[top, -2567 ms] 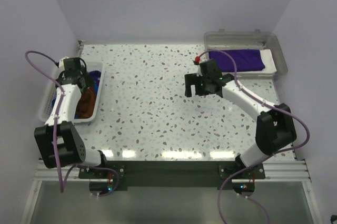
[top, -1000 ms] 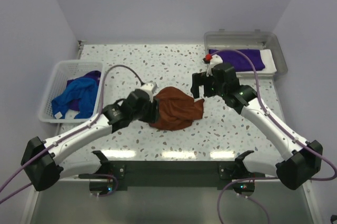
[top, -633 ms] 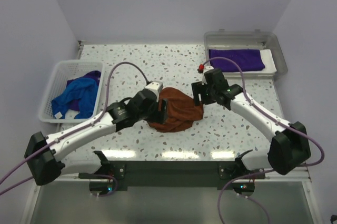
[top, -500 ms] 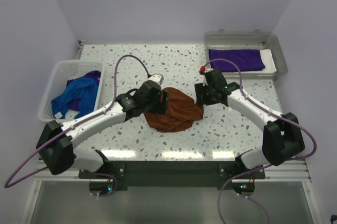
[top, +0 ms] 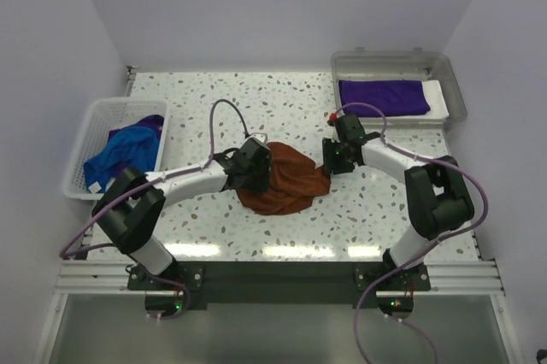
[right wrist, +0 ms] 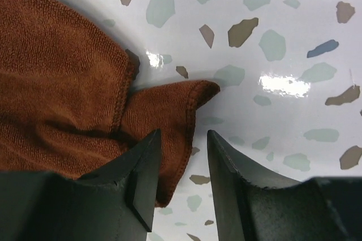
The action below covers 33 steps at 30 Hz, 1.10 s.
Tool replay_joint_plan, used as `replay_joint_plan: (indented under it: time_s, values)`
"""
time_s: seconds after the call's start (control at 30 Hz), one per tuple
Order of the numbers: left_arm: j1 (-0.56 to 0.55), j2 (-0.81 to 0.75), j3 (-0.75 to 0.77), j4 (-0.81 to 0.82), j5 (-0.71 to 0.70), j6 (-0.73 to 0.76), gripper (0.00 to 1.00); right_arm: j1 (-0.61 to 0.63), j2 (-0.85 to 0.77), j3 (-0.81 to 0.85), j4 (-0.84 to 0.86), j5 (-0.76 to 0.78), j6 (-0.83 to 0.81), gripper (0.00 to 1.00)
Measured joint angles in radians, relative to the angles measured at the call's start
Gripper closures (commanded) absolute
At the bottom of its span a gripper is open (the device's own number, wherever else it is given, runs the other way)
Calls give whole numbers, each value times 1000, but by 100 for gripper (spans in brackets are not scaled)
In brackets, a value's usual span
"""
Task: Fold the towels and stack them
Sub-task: Flatten out the crumpled towel
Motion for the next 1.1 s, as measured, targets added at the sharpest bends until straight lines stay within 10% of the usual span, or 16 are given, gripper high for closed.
replay_joint_plan:
  time_s: [0.1, 0.27, 0.67, 0.9, 1.1]
  values:
    - [4, 18, -4, 25, -14, -6, 39, 3, 31, 0, 26, -2, 15, 58]
    - [42, 23, -42, 47, -44, -30, 48, 3, 62, -2, 61, 1, 34, 100]
    - [258, -160, -248, 71, -51, -85, 57, 10, 5, 90, -25, 26, 64, 100]
    - [318, -74, -103, 29, -59, -19, 53, 15, -3, 145, -53, 38, 90, 99]
    - [319, 234, 212, 48, -31, 71, 46, 8, -3, 87, -57, 55, 116, 60]
